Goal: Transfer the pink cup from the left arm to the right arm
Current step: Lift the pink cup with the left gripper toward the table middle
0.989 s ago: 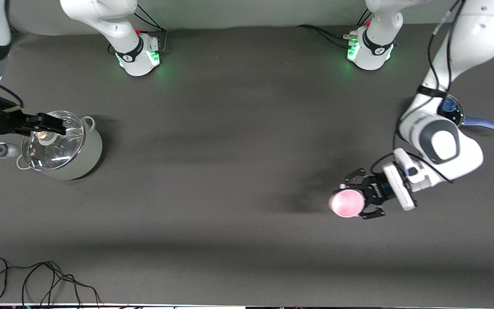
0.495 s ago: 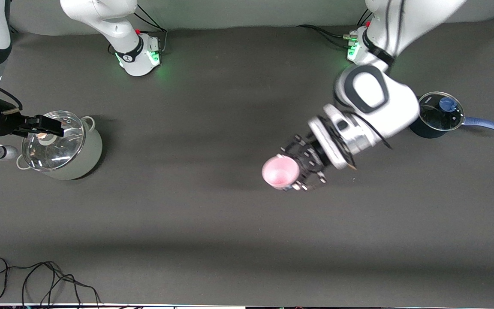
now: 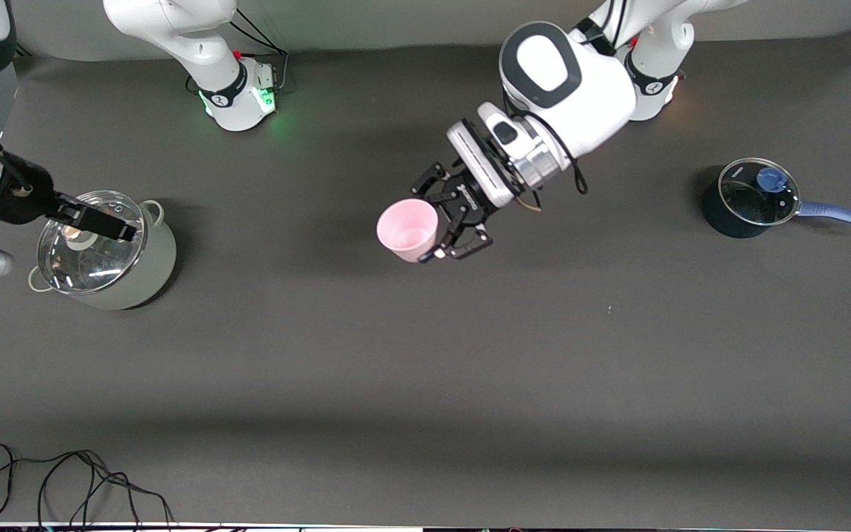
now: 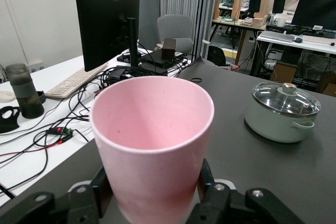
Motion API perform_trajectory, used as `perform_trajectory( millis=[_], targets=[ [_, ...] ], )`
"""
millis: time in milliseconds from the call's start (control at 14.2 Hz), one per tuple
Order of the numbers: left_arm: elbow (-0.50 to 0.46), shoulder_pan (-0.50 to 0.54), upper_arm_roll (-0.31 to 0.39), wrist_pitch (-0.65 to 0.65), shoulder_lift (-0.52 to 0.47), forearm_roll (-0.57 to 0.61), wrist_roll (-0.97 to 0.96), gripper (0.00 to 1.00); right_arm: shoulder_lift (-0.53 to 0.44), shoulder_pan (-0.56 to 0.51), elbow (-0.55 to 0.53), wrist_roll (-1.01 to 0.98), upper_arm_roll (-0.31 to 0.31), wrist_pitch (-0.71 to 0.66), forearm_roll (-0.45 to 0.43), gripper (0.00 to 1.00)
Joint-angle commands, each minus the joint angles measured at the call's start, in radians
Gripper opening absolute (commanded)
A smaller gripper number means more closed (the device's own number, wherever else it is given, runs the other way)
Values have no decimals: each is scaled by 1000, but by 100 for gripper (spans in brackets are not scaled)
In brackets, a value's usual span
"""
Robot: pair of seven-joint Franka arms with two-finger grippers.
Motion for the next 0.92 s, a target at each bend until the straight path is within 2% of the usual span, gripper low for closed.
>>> perform_trajectory(
  millis=[0,212,495,848],
  targets=[
    [21,-30,11,21,-15,-17,-74,35,5,81,53,237,-4,-14,53,100],
    [29,-36,13,22,-11,-17,-75,34,15,181,112,475,-4,-13,56,100],
    [31,-36,14,22,-9,-15,-75,34,19,275,149,684,-4,-4,94,100],
    [31,-38,16,22,-9,-15,-75,34,159,372,321,836,-4,3,94,100]
  ],
)
